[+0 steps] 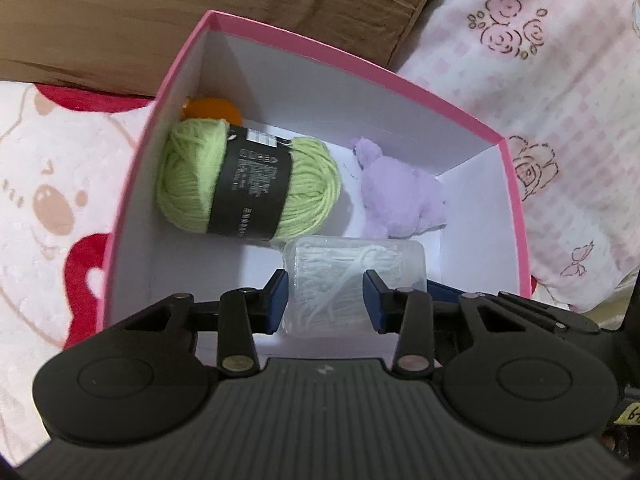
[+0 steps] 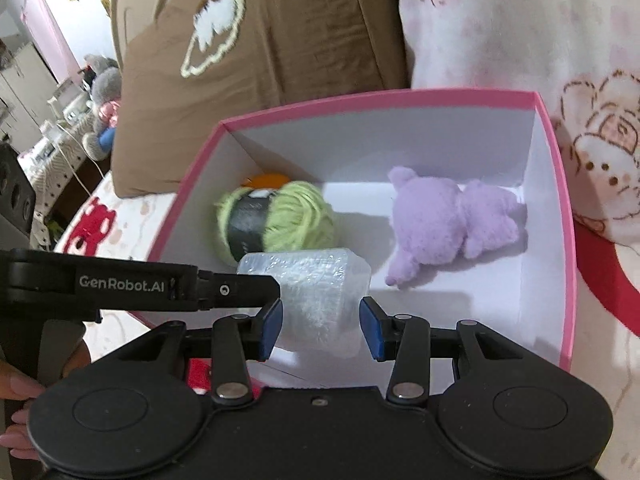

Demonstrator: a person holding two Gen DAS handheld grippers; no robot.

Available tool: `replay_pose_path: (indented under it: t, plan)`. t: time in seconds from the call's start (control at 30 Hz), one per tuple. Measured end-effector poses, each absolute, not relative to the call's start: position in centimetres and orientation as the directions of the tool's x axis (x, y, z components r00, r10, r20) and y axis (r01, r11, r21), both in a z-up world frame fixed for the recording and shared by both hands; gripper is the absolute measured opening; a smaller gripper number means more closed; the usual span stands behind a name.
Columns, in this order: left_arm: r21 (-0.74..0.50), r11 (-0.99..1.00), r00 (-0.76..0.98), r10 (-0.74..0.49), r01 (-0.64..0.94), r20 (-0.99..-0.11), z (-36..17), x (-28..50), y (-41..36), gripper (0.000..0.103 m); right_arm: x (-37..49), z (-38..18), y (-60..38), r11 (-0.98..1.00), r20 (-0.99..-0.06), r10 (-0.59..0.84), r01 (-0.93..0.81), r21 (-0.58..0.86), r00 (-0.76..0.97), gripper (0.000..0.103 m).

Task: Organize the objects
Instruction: 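Lower the floss case into the box and open the left tool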

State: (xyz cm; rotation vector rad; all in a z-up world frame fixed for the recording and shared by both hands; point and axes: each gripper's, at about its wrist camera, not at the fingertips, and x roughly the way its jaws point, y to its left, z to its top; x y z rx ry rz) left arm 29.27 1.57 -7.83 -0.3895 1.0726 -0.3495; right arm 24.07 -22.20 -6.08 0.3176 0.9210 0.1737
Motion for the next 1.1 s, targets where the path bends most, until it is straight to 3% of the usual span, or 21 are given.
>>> replay_pose_path:
  t: [0.47,1.1]
  plan:
    - [-0.494,0.866,0.435,-0.476,0.078,-0.764,-10.0,29.8,0.6,0.036,24.8,-8.4,-24.1,0.941,-0.790,0.244,0.060,0.334,0.563,0.048]
    - [-0.366,0.928,0.419,-0.361,0.070,-0.833,-10.4,30.1,1.2,0.036,26.5,-10.7,-22.3,0.935,-0.818,0.270,0.065,0.349,0.507,0.048]
